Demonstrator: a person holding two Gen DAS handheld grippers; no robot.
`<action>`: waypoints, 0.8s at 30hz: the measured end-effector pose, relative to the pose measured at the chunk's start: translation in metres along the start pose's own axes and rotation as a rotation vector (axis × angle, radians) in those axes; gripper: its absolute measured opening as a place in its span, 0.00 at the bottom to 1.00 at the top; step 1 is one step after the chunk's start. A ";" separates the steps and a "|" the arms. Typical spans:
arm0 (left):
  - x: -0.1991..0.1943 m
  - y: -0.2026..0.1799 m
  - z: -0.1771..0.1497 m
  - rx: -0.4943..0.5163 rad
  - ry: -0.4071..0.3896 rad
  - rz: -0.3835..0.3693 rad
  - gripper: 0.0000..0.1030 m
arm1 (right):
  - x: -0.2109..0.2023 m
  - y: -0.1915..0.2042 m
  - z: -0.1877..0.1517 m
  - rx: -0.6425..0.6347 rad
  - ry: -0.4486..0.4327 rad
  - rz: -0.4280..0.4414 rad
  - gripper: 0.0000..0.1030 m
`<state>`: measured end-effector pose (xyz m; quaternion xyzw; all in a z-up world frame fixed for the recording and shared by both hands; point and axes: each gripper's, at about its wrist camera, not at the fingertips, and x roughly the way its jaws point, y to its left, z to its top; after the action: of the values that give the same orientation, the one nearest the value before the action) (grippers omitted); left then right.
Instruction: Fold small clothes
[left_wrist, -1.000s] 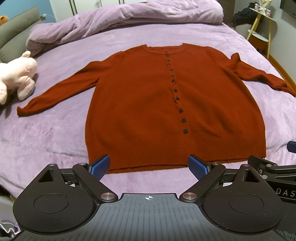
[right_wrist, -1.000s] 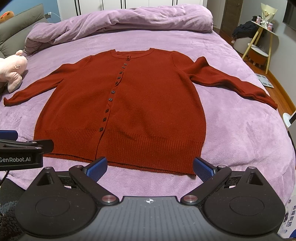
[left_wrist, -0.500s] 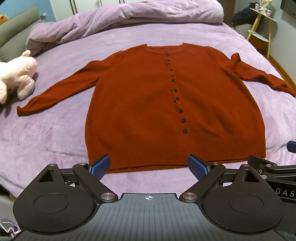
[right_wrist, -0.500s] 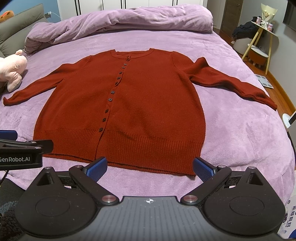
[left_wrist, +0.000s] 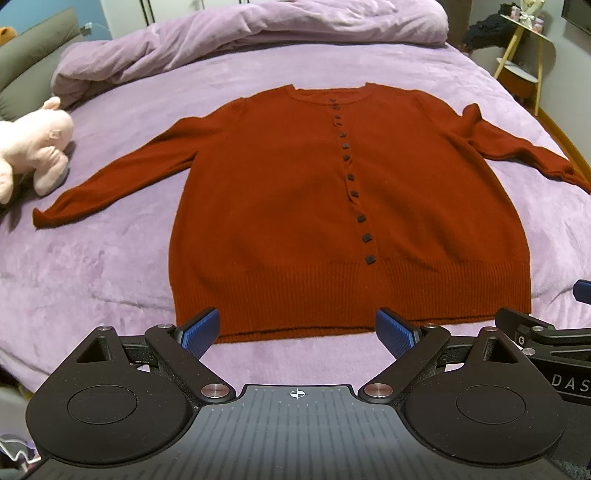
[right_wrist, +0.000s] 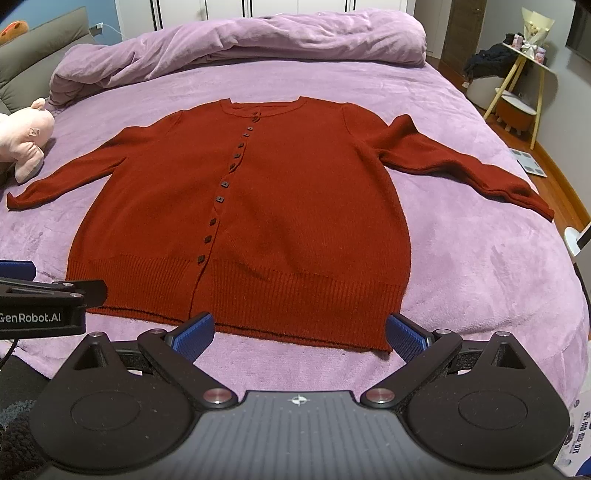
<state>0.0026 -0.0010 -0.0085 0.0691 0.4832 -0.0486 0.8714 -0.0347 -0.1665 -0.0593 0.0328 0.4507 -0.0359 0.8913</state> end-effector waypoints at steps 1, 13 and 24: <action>0.000 0.001 0.001 -0.001 0.001 0.000 0.92 | 0.000 0.000 0.000 0.000 0.000 0.000 0.96; 0.003 0.002 0.003 -0.003 0.012 -0.002 0.92 | 0.001 -0.001 0.001 0.003 0.002 0.005 0.96; 0.008 0.002 0.004 -0.002 0.028 0.002 0.92 | 0.001 -0.003 0.001 -0.006 -0.018 0.022 0.96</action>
<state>0.0106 -0.0003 -0.0127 0.0696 0.4952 -0.0464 0.8648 -0.0333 -0.1694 -0.0598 0.0349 0.4426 -0.0250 0.8957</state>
